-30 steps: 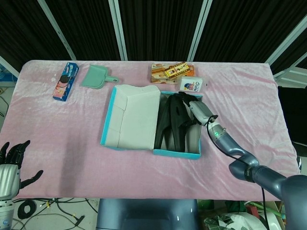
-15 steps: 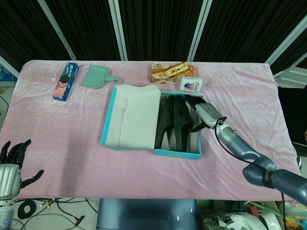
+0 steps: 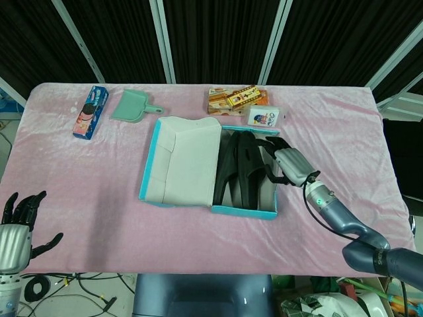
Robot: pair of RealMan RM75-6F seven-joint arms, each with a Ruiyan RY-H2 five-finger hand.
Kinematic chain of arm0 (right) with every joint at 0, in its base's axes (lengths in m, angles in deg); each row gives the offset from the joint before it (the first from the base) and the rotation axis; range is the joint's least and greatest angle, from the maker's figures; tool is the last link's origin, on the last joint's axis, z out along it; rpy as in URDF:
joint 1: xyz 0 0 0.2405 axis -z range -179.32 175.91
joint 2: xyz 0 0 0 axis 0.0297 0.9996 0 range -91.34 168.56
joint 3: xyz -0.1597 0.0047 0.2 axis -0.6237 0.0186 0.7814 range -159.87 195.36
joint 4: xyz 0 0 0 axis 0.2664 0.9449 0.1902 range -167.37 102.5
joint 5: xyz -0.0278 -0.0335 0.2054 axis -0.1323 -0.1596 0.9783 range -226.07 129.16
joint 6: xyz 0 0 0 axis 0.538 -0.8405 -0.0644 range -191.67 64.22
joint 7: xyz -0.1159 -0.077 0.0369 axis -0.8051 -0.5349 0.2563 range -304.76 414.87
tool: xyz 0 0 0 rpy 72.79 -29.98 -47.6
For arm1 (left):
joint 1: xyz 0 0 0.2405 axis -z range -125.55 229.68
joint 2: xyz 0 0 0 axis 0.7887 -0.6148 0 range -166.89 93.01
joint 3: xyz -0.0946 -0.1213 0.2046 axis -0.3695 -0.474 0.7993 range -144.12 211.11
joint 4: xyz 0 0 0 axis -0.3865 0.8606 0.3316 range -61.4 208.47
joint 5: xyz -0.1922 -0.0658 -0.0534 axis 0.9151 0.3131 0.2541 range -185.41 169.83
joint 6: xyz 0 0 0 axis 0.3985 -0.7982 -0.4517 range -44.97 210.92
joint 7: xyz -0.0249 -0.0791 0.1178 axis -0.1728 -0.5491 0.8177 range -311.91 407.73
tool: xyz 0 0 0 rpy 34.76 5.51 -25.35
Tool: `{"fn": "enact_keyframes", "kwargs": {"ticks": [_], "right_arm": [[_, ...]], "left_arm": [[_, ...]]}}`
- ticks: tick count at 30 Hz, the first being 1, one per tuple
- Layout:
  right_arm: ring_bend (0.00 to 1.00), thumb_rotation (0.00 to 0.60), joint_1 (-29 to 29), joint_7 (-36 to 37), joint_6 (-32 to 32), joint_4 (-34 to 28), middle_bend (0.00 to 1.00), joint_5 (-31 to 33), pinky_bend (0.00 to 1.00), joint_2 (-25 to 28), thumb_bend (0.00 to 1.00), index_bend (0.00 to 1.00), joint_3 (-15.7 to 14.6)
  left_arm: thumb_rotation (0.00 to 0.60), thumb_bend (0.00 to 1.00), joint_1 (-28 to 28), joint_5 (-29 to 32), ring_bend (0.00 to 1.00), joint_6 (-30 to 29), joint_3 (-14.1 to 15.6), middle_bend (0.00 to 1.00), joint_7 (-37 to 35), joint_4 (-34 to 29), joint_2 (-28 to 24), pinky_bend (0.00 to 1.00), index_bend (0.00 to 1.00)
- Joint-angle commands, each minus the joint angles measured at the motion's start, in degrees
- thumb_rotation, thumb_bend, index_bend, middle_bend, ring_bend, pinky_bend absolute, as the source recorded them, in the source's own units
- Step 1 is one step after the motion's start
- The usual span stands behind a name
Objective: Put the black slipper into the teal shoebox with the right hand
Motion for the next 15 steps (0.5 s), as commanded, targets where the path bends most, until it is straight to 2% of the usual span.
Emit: {"fn": "enact_keyframes", "kwargs": {"ticks": [1, 8, 15], "right_arm": [[0.0, 0.6, 1.09, -0.51, -1.49, -2.69, 0.22, -2.39, 0.01, 1.23, 0.87, 0.2, -0.84], [0.0, 0.6, 0.27, -4.74, -0.17, -5.27, 0.22, -2.75, 0.01, 0.15, 0.87, 0.2, -1.43], [0.0, 0.6, -1.47, -9.26, 2.87, -4.1, 0.22, 0.34, 0.01, -2.86, 0.87, 0.2, -0.88]], "left_arm": [[0.6, 0.0, 0.1, -0.07, 0.15, 0.21, 0.12, 0.18, 0.01, -0.01, 0.11, 0.0, 0.08], [0.6, 0.0, 0.19, 0.2, 0.15, 0.61, 0.23, 0.18, -0.39, 0.44, 0.36, 0.0, 0.08], [0.6, 0.0, 0.32, 0.85, 0.15, 1.33, 0.27, 0.18, -1.37, 1.46, 0.87, 0.0, 0.08]]}}
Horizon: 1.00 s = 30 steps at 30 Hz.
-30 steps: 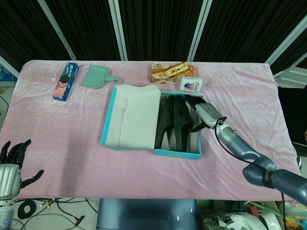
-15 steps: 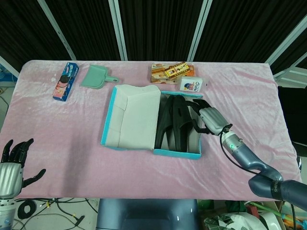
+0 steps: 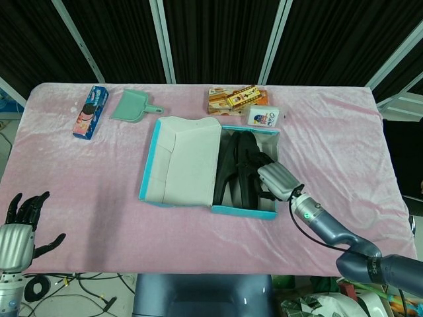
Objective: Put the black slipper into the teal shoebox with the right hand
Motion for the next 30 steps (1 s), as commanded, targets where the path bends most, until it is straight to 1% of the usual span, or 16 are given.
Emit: {"fn": "enact_keyframes", "kwargs": {"ticks": [1, 9, 14, 22, 30], "right_arm": [[0.0, 0.6, -0.88, -2.3, 1.47, 0.93, 0.22, 1.9, 0.01, -1.65, 0.87, 0.2, 0.31], [0.0, 0.6, -1.82, -7.07, 2.99, 3.79, 0.22, 5.71, 0.01, -4.08, 0.87, 0.2, 0.96], [0.0, 0.6, -1.6, -9.26, 3.94, 5.87, 0.22, 7.24, 0.01, -4.46, 0.87, 0.2, 0.24], [0.0, 0.6, -0.99, -9.34, 5.77, 7.3, 0.23, 6.62, 0.01, -4.35, 0.87, 0.2, -1.59], [0.0, 0.6, -0.74, -8.84, 6.1, 7.96, 0.23, 5.32, 0.01, -4.76, 0.86, 0.2, -2.18]], "left_arm": [[0.6, 0.0, 0.07, 0.26, 0.15, 0.32, 0.04, 0.18, -0.43, 0.51, 0.24, 0.0, 0.08], [0.6, 0.0, 0.41, 0.58, 0.15, 0.76, -0.13, 0.18, -1.21, 1.37, 0.67, 0.0, 0.08], [0.6, 0.0, 0.42, 0.92, 0.15, 0.98, -0.13, 0.18, -1.48, 1.67, 0.82, 0.0, 0.08], [0.6, 0.0, 0.71, 0.65, 0.15, 1.04, -0.14, 0.18, -0.97, 1.26, 0.75, 0.0, 0.08], [0.6, 0.0, 0.62, 0.44, 0.15, 0.75, 0.01, 0.18, -0.37, 0.57, 0.48, 0.0, 0.08]]}}
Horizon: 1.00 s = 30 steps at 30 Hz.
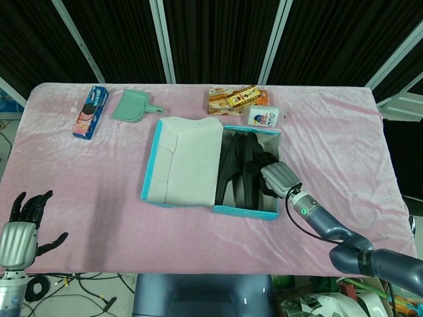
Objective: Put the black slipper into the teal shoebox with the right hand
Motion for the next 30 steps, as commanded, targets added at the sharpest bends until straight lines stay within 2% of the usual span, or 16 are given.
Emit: {"fn": "enact_keyframes", "kwargs": {"ticks": [1, 5, 9, 12, 19, 24, 25, 29, 30], "right_arm": [[0.0, 0.6, 0.26, 0.44, -0.67, -0.43, 0.23, -0.81, 0.01, 0.21, 0.84, 0.2, 0.07], [0.0, 0.6, 1.07, 1.38, -3.34, -2.68, 0.17, -2.48, 0.01, 1.89, 0.58, 0.18, 0.68], [0.0, 0.6, 2.37, 1.2, -6.15, -5.89, 0.08, -3.42, 0.01, 4.64, 0.37, 0.03, 1.03], [0.0, 0.6, 3.63, 0.63, -8.41, -8.23, 0.04, -3.49, 0.01, 6.1, 0.32, 0.0, 1.22], [0.0, 0.6, 9.22, -0.7, -18.33, -12.36, 0.03, -4.88, 0.01, 8.5, 0.32, 0.0, 1.15], [0.0, 0.6, 17.12, -13.14, -31.96, -12.64, 0.03, -4.06, 0.01, 8.12, 0.3, 0.0, 0.14], [0.0, 0.6, 18.65, -15.91, -34.44, -12.78, 0.03, -3.93, 0.01, 7.82, 0.29, 0.0, -0.2], [0.0, 0.6, 24.5, -22.08, -41.96, -13.16, 0.01, -3.76, 0.01, 7.28, 0.08, 0.0, -2.15], [0.0, 0.6, 25.66, -22.95, -43.31, -12.98, 0.0, -3.82, 0.01, 7.06, 0.05, 0.0, -2.54]], "left_arm": [[0.6, 0.0, -0.11, -0.01, 0.15, -0.16, 0.05, 0.18, 0.05, -0.12, -0.07, 0.0, 0.08], [0.6, 0.0, -0.18, 0.01, 0.15, -0.26, 0.09, 0.18, 0.05, -0.15, -0.1, 0.0, 0.08], [0.6, 0.0, -0.1, -0.13, 0.15, -0.31, 0.1, 0.18, -0.05, -0.1, -0.01, 0.0, 0.07], [0.6, 0.0, -0.03, -0.18, 0.15, -0.28, 0.09, 0.18, -0.13, -0.08, 0.01, 0.0, 0.07], [0.6, 0.0, -0.04, 0.06, 0.15, -0.23, 0.01, 0.18, -0.03, -0.3, -0.55, 0.0, 0.07], [0.6, 0.0, -0.28, 1.57, 0.15, 0.91, -0.02, 0.18, 1.31, -1.77, -2.04, 0.0, 0.08], [0.6, 0.0, -0.28, 1.87, 0.15, 1.22, -0.03, 0.18, 1.64, -2.19, -2.33, 0.0, 0.08], [0.6, 0.0, -0.23, 2.47, 0.15, 2.09, 0.08, 0.18, 2.83, -3.36, -3.14, 0.0, 0.08], [0.6, 0.0, -0.25, 2.57, 0.15, 2.11, 0.04, 0.18, 3.2, -3.49, -3.2, 0.0, 0.08]]}}
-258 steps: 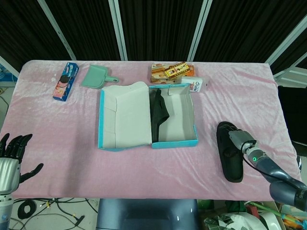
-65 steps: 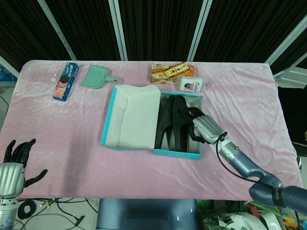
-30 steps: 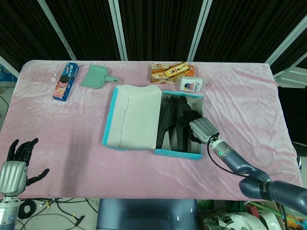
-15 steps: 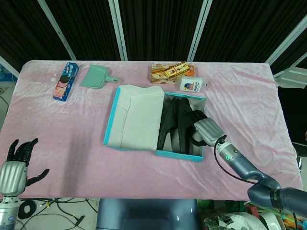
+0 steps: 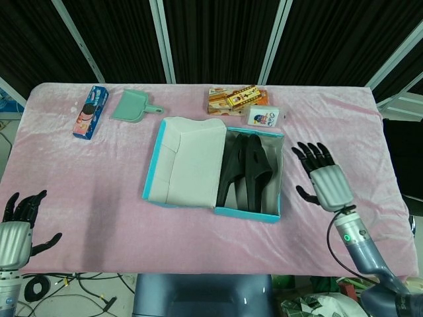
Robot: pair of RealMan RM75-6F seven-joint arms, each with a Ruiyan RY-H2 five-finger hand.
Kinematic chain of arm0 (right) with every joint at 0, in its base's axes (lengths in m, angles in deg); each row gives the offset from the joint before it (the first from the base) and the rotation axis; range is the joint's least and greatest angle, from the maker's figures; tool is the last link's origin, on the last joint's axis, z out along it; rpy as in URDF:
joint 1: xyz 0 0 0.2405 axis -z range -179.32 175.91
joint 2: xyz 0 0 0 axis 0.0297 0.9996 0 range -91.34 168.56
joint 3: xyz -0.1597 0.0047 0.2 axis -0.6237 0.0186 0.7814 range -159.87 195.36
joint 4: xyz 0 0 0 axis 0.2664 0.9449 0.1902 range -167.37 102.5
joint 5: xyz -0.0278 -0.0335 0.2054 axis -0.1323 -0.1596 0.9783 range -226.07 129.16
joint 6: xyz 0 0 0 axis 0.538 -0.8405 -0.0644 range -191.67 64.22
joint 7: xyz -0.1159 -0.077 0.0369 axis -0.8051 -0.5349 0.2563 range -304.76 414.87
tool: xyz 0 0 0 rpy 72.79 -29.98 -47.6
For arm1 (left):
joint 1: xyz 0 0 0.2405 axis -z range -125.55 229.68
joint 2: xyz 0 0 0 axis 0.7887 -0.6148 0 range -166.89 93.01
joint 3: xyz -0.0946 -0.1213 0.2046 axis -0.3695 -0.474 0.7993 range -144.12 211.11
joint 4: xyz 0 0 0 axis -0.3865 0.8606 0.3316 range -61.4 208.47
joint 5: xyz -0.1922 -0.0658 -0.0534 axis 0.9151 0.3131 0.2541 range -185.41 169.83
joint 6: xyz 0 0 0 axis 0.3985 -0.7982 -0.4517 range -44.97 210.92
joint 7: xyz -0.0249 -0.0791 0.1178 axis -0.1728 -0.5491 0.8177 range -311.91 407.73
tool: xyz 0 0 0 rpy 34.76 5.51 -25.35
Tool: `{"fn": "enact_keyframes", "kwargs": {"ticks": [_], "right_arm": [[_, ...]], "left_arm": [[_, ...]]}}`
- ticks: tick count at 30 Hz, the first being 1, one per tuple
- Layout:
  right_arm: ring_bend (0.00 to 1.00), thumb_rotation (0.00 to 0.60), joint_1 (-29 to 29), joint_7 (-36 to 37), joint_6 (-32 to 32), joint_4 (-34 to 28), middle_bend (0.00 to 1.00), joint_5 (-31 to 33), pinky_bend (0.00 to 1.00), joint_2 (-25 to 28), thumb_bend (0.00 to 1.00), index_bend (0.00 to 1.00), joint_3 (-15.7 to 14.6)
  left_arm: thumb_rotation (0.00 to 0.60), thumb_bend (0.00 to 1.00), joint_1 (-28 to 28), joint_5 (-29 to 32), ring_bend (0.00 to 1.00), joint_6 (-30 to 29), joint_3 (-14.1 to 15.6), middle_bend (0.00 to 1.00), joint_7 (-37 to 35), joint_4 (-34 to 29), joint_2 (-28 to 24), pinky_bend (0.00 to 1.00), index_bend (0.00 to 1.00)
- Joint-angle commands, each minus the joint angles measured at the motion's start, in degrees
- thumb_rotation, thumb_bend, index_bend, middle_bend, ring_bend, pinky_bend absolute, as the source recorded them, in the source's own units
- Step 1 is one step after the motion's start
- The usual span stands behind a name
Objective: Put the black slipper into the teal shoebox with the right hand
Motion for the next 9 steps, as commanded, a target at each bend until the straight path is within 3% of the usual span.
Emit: {"fn": "enact_keyframes", "kwargs": {"ticks": [1, 5, 9], "right_arm": [[0.0, 0.6, 8.02, -7.59, -9.38, -0.24, 0.0, 0.35, 0.01, -0.84, 0.04, 0.0, -2.52], [0.0, 0.6, 11.99, -8.67, -13.48, 1.18, 0.0, -0.82, 0.01, -1.86, 0.05, 0.0, -4.14], [0.0, 0.6, 15.36, -8.42, -16.92, 3.42, 0.0, -2.52, 0.01, -3.19, 0.06, 0.0, -5.53]], "left_arm": [[0.6, 0.0, -0.04, 0.34, 0.15, 0.16, -0.06, 0.18, 0.95, -0.38, -0.22, 0.0, 0.08], [0.6, 0.0, -0.45, 0.7, 0.15, -1.0, -0.65, 0.18, 3.84, -0.09, 0.35, 0.0, 0.08], [0.6, 0.0, -0.76, -0.15, 0.15, -1.23, 0.11, 0.18, 2.4, -0.77, -0.24, 0.0, 0.08]]}}
